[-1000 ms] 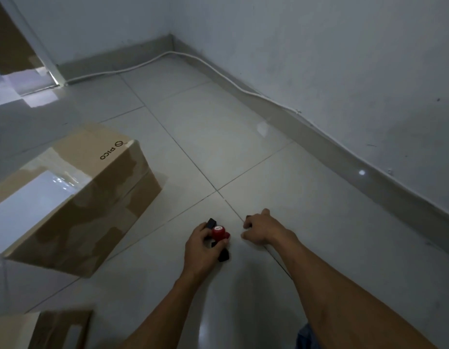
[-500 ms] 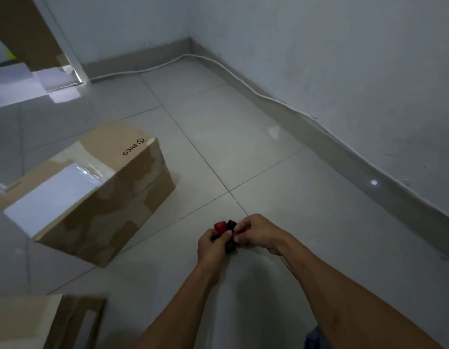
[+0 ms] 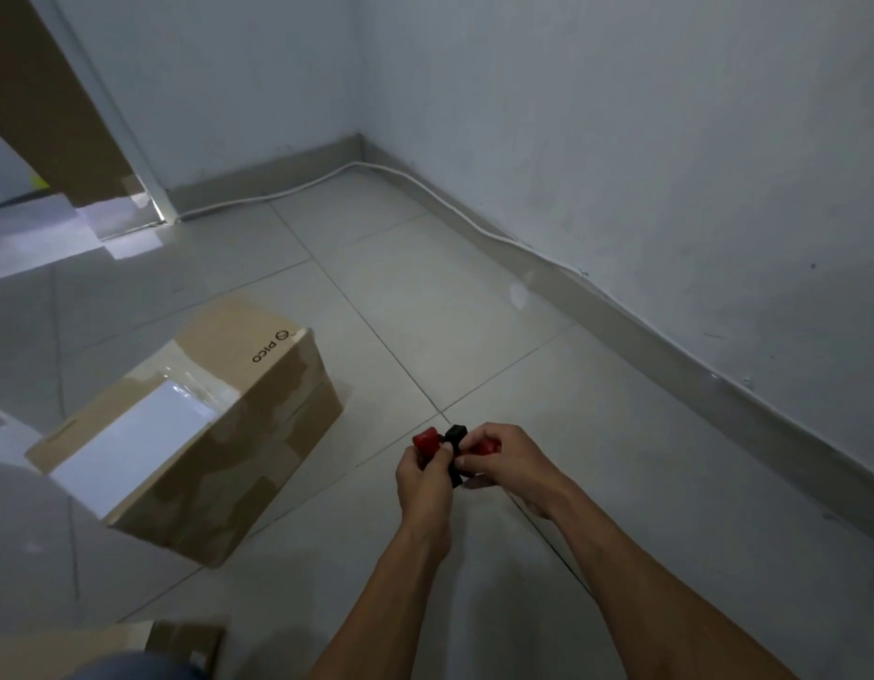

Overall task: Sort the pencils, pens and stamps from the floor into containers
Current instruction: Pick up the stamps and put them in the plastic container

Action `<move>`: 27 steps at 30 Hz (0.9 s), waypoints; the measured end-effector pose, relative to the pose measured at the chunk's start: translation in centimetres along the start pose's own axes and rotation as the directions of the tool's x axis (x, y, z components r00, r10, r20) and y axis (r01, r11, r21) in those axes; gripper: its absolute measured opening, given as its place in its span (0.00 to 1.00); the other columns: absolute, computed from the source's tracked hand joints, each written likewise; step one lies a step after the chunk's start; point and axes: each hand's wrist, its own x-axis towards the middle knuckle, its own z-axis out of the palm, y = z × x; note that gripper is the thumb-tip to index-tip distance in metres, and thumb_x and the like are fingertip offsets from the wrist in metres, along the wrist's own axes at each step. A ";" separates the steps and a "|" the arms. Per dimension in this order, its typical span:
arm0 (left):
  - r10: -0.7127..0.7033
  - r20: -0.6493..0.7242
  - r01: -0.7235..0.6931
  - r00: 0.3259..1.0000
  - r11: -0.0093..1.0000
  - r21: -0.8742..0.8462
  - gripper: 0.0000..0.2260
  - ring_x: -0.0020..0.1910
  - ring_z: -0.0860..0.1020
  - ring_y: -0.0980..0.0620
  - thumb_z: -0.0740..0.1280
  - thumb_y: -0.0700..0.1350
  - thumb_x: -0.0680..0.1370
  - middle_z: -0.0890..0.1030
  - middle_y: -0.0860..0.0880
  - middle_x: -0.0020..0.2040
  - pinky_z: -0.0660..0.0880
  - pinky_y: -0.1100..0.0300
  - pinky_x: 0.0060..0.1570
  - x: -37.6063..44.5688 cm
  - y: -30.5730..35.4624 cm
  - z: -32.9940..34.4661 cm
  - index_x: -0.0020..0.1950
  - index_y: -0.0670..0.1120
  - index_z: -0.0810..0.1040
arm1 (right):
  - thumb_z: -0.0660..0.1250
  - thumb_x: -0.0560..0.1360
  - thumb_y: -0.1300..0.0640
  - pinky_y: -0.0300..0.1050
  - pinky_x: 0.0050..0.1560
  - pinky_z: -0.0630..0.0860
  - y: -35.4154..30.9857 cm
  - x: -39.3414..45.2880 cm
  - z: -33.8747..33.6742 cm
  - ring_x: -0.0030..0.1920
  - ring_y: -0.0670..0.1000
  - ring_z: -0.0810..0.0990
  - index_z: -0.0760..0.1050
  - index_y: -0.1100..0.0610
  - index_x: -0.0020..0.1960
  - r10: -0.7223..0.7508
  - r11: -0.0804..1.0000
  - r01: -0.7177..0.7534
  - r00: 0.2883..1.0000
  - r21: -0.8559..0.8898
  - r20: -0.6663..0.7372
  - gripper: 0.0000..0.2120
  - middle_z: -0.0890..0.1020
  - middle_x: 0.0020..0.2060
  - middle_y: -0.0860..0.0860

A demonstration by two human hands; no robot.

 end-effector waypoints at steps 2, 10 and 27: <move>0.015 0.032 -0.016 0.999 1.000 0.020 0.06 0.56 0.83 0.48 0.68 0.42 0.83 0.85 0.47 0.55 0.80 0.48 0.61 -1.1 1.9 -0.1 0.53 0.53 0.81 | 0.78 0.71 0.66 0.53 0.48 0.86 -1.2 -1.1 0.5 0.49 0.58 0.87 0.83 0.60 0.51 -0.029 0.999 0.030 0.998 0.018 -0.049 0.09 0.84 0.51 0.61; 0.132 0.219 -0.182 0.967 0.957 0.224 0.09 0.55 0.83 0.56 0.71 0.46 0.81 0.86 0.54 0.53 0.79 0.59 0.54 -7.3 11.5 -4.5 0.60 0.55 0.84 | 0.79 0.72 0.62 0.45 0.44 0.85 -8.4 -6.9 4.2 0.45 0.46 0.84 0.84 0.52 0.48 -0.256 0.965 0.227 0.921 -0.131 -0.294 0.07 0.75 0.54 0.53; -0.014 0.242 -0.084 0.970 0.916 0.393 0.11 0.46 0.85 0.58 0.74 0.41 0.78 0.88 0.54 0.47 0.80 0.66 0.37 -35.7 52.0 -8.2 0.54 0.57 0.85 | 0.83 0.66 0.62 0.34 0.49 0.80 -50.0 -34.4 6.2 0.52 0.42 0.82 0.83 0.48 0.50 -0.147 0.978 0.110 0.967 -0.180 -0.209 0.17 0.77 0.54 0.47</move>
